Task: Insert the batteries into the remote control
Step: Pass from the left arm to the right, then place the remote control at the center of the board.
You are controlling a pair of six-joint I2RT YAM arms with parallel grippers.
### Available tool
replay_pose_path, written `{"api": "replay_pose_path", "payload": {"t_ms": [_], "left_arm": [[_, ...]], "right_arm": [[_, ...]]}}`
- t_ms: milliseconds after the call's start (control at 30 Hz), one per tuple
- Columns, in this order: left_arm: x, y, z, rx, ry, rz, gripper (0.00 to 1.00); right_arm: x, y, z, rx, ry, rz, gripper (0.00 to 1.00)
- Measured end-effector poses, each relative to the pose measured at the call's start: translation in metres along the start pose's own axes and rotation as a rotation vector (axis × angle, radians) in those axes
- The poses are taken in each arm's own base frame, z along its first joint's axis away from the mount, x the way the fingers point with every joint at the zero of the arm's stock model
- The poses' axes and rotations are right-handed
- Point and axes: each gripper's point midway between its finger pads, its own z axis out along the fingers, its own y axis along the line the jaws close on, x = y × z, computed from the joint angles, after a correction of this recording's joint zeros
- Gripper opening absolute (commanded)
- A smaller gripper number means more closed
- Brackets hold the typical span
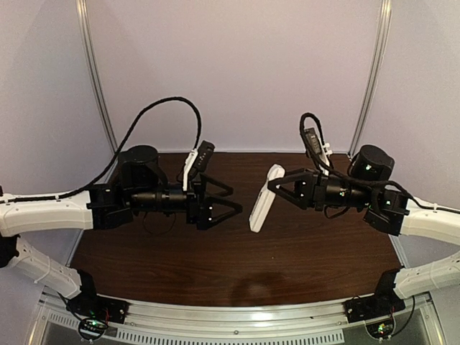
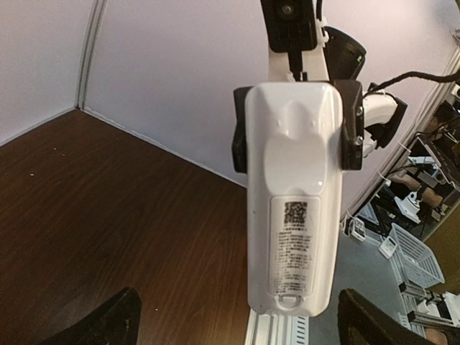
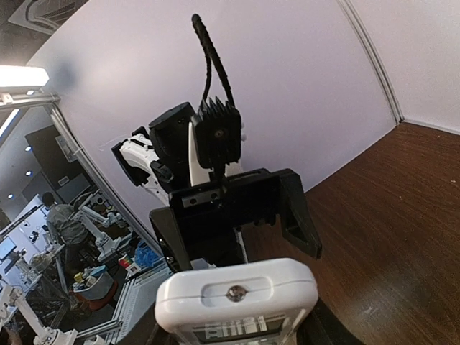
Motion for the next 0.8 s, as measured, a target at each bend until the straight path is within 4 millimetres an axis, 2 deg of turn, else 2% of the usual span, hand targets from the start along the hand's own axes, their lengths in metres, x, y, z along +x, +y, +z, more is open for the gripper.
{"api": "replay_pose_path", "payload": {"t_ms": [200,300,433,533,633,800], "left_arm": [[-0.017,0.026,-0.049,-0.186,-0.09,-0.018,0.97],[-0.016,0.054,-0.074,-0.34,-0.112,-0.079,0.98],[-0.001,0.099,-0.106,-0.561,-0.116,-0.183,0.97],[0.017,0.124,-0.128,-0.683,-0.107,-0.256,0.97],[0.033,0.138,-0.147,-0.768,-0.096,-0.311,0.97],[0.043,0.145,-0.162,-0.836,-0.091,-0.348,0.97]], "right_arm": [[0.011,-0.028,0.003,0.163,0.101,0.015,0.1],[0.025,-0.049,0.008,0.242,0.178,0.034,0.09],[0.058,-0.085,0.014,0.36,0.323,0.084,0.09],[0.084,-0.108,0.016,0.444,0.432,0.109,0.08],[0.108,-0.127,0.018,0.524,0.537,0.114,0.08],[0.142,-0.149,0.022,0.643,0.705,0.067,0.09]]}}
